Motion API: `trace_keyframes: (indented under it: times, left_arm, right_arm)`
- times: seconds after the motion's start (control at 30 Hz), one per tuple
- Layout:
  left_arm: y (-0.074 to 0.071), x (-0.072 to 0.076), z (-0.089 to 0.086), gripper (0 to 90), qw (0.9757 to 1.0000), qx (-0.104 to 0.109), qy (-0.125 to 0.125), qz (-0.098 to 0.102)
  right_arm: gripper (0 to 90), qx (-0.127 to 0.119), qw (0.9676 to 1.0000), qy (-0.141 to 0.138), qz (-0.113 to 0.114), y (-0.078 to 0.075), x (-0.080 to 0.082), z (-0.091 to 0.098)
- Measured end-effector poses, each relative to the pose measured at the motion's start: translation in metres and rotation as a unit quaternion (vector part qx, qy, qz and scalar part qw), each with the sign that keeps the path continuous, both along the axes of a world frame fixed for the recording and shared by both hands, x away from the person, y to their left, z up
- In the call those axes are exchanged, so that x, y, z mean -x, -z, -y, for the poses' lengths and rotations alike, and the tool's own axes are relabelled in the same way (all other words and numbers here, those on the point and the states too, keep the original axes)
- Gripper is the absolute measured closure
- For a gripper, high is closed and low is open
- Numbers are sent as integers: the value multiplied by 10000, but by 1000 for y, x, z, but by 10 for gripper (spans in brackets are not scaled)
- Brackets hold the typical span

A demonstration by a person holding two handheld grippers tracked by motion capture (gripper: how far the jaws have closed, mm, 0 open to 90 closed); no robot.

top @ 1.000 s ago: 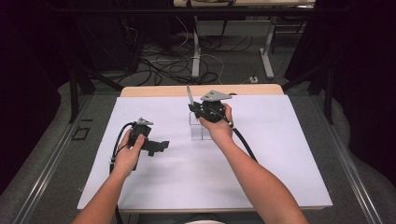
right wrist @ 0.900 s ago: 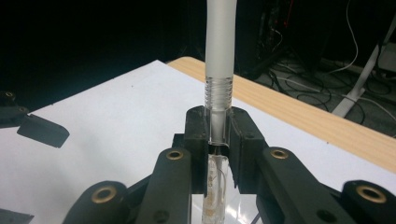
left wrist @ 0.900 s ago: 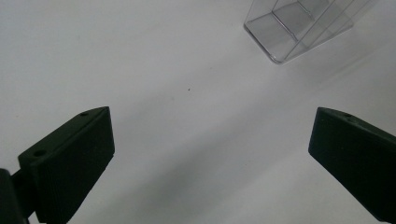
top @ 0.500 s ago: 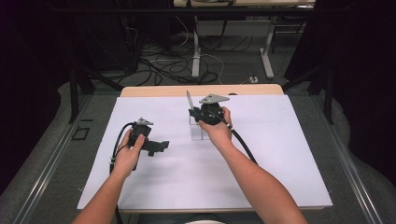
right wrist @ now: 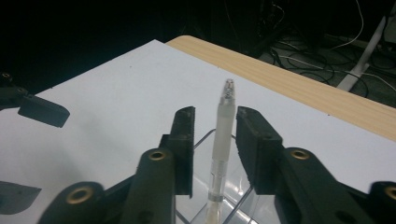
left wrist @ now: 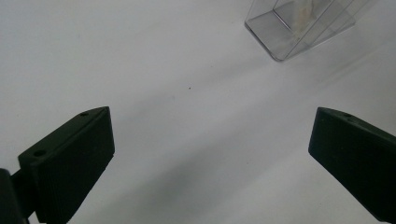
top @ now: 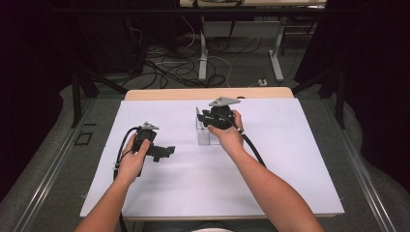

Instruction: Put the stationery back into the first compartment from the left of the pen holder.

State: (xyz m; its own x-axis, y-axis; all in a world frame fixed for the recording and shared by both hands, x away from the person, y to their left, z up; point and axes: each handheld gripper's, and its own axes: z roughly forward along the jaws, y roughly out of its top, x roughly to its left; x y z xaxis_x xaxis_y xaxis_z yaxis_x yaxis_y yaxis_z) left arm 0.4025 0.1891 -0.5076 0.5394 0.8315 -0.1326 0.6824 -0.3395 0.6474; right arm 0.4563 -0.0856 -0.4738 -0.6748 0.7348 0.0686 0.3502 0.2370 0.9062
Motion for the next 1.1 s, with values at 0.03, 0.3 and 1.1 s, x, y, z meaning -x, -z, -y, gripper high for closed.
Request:
trace_keyframes:
  times: [0.03, 0.3, 1.1]
  left_arm:
    - [0, 0, 0, 2, 10000, 6, 16, 1]
    - [-1, 0, -3, 2, 10000, 29, -35, 19]
    - [-2, -2, -3, 3, 9999, 63, -128, 84]
  right_arm:
    - [606, 11, 10000, 46, 4, -2, 2, 2]
    - [473, -9, 9999, 102, -89, -13, 18, 23]
    - [0, 183, 9929, 954, -681, 5, 67, 104]
